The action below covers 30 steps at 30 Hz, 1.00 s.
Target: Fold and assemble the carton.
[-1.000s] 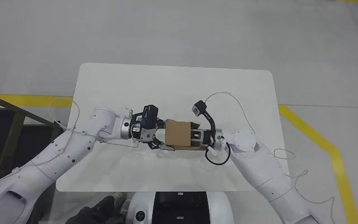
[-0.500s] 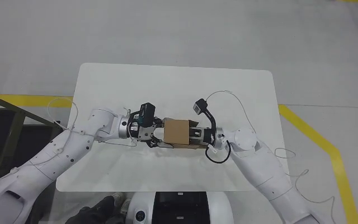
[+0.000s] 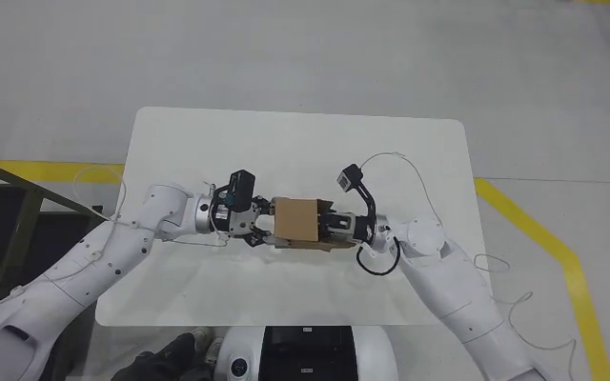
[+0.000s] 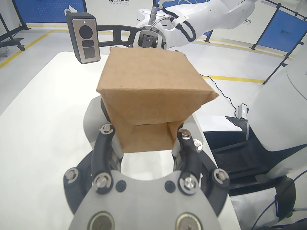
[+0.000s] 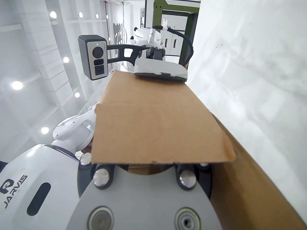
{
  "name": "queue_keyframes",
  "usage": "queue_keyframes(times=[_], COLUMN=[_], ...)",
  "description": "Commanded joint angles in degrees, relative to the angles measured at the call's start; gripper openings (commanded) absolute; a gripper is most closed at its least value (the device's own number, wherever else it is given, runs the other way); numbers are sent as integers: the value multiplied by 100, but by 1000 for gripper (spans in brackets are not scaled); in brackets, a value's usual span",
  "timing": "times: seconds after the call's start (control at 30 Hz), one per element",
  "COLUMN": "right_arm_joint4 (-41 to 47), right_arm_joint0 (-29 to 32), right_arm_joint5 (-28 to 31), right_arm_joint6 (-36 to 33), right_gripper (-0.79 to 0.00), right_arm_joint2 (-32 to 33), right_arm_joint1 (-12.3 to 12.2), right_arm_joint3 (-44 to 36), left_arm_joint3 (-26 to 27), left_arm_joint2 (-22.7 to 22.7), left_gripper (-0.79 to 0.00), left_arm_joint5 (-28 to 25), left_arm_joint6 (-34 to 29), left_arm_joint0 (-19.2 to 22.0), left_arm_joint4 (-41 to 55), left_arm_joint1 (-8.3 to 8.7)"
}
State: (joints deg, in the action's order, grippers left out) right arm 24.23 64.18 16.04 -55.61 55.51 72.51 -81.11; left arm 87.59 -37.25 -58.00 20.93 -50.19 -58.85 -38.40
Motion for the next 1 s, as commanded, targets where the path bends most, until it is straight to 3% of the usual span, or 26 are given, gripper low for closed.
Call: queue_keyframes(times=[0.0,0.47,0.97], right_arm_joint4=[13,163,124], right_arm_joint0=[27,387,1088], right_arm_joint5=[6,141,277], right_arm_joint6=[-10,25,-22], right_gripper=[-696,-656,-656], right_arm_joint2=[46,637,1120], right_arm_joint1=[-13,-159,-322], right_arm_joint3=[-26,-322,-1123], left_arm_joint3=[0,-109,-641], left_arm_joint2=[-4,-72,-287], left_gripper=[-317,-296,-283], left_arm_joint5=[0,0,0], left_arm_joint6=[23,213,377], left_arm_joint0=[-2,-2,46], left_arm_joint4=[-4,66,397], left_arm_joint1=[12,88,83])
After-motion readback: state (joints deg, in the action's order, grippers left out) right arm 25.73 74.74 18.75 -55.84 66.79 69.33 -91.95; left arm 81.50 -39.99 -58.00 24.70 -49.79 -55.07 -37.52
